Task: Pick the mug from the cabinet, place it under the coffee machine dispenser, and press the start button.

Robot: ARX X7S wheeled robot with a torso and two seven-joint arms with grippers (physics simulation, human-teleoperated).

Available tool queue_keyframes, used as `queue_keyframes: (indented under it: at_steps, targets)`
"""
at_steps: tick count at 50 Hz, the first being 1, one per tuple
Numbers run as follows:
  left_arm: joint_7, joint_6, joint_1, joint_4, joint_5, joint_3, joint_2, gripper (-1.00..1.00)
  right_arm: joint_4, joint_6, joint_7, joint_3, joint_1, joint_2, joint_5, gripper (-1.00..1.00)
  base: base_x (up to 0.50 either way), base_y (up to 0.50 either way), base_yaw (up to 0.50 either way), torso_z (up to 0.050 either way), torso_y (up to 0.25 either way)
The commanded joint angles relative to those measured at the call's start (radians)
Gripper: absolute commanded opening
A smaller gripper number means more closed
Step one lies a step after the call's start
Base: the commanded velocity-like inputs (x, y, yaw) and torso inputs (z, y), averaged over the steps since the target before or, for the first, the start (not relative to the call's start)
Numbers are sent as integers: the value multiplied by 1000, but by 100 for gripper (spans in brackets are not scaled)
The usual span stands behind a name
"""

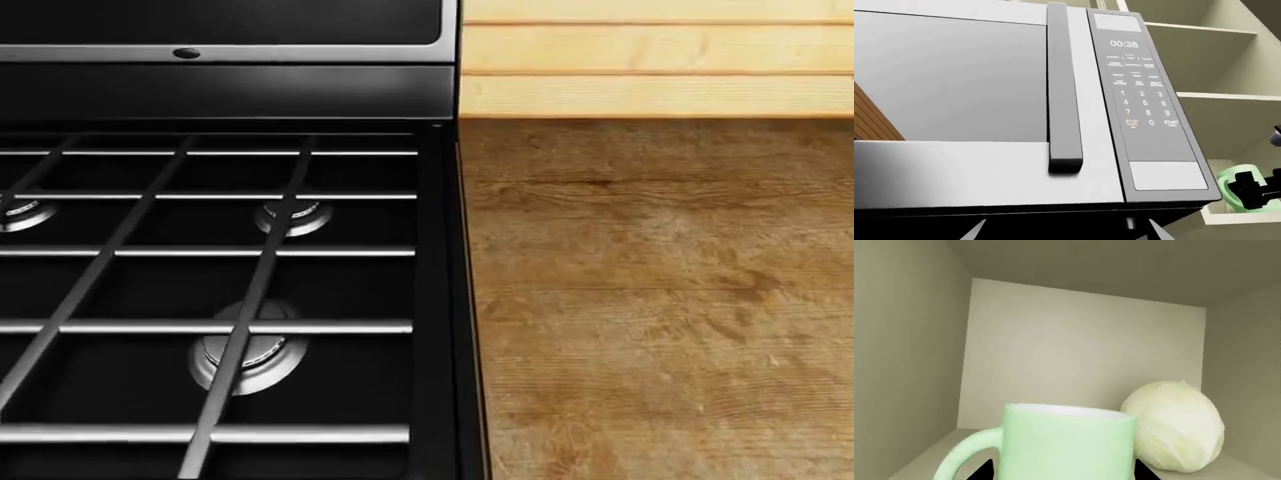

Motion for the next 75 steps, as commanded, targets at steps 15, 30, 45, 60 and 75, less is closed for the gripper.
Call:
queue_keyframes:
  at_steps: [15, 30, 45, 60, 75]
  targets:
    - [-36, 31, 14, -10, -52, -19, -13, 100, 11, -42, -23, 12, -17, -1, 15, -100, 0, 0, 0, 0, 0]
    - [-22, 25, 23, -3, -10, 11, -14, 100, 11, -252, -30, 0, 7, 0, 11, -100, 0, 0, 0, 0, 0]
    - [-26, 43, 23, 0, 11, 12, -16, 100, 11, -425, -4, -28, 11, 2, 10, -100, 0, 0, 0, 0, 0]
    - [-14, 82, 38, 5, -30, -10, -21, 100, 11, -412, -6, -40, 19, 7, 10, -100, 0, 0, 0, -18, 200]
    - [1, 86, 46, 8, 20, 19, -19, 100, 11, -397, -33, -30, 30, 16, 18, -100, 0, 0, 0, -6, 67]
